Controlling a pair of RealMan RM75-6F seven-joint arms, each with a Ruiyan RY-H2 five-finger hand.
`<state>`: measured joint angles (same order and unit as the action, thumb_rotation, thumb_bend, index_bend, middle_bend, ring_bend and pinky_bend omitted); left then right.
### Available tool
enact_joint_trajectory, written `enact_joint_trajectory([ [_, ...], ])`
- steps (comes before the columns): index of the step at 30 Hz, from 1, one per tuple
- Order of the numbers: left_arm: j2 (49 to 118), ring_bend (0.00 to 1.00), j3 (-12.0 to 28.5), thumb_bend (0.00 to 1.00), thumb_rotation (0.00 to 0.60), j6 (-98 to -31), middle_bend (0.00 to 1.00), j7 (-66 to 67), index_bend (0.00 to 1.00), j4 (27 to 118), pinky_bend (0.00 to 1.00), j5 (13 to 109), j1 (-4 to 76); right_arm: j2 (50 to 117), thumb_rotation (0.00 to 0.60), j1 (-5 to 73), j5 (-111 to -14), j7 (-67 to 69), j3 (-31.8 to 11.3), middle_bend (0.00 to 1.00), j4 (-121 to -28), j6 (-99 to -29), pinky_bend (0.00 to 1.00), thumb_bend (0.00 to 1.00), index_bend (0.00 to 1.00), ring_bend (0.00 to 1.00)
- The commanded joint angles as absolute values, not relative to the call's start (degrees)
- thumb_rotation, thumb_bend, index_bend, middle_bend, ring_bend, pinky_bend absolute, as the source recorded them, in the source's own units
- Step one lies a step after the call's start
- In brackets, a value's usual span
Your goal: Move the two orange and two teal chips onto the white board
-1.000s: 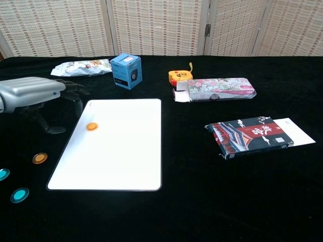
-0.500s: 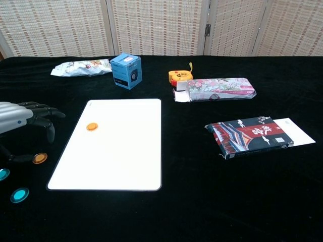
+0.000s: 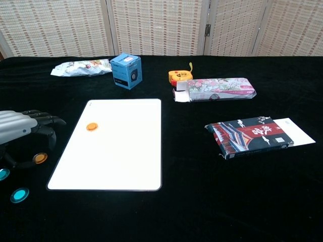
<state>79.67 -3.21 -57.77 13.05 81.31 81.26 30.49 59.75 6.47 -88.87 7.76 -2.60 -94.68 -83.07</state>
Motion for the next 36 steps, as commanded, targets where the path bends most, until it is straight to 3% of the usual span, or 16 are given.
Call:
enact_joint_trajectory([
  [1,80.01,0.01,-3.12,0.37,0.600,-57.58,0.10,12.94,0.43,80.93,0.00,81.03,30.30,59.81,0.600,6.53,-88.86,7.79,-2.65,0.02,-94.71,-83.03,0.00,0.36,0.00,0.00],
  [16,81.39,0.02,-2.68,0.37,0.600,-56.65,0.11,12.15,0.46,79.28,0.00,80.82,29.97,59.95,0.600,6.49,-88.44,7.98,-2.70,0.02,-94.47,-82.92,0.00,0.36,0.00,0.00],
  [26,81.31,0.03,-2.17,0.37,0.600,-57.03,0.14,11.65,0.53,79.22,0.00,81.33,29.93,59.94,0.600,6.42,-88.49,7.97,-2.68,0.02,-94.46,-83.02,0.00,0.36,0.00,0.00],
  [36,77.97,0.03,1.22,0.37,0.600,-55.84,0.14,9.14,0.53,83.73,0.00,82.15,33.24,59.82,0.600,6.55,-88.56,7.78,-2.70,0.02,-94.71,-82.86,0.00,0.36,0.00,0.00],
])
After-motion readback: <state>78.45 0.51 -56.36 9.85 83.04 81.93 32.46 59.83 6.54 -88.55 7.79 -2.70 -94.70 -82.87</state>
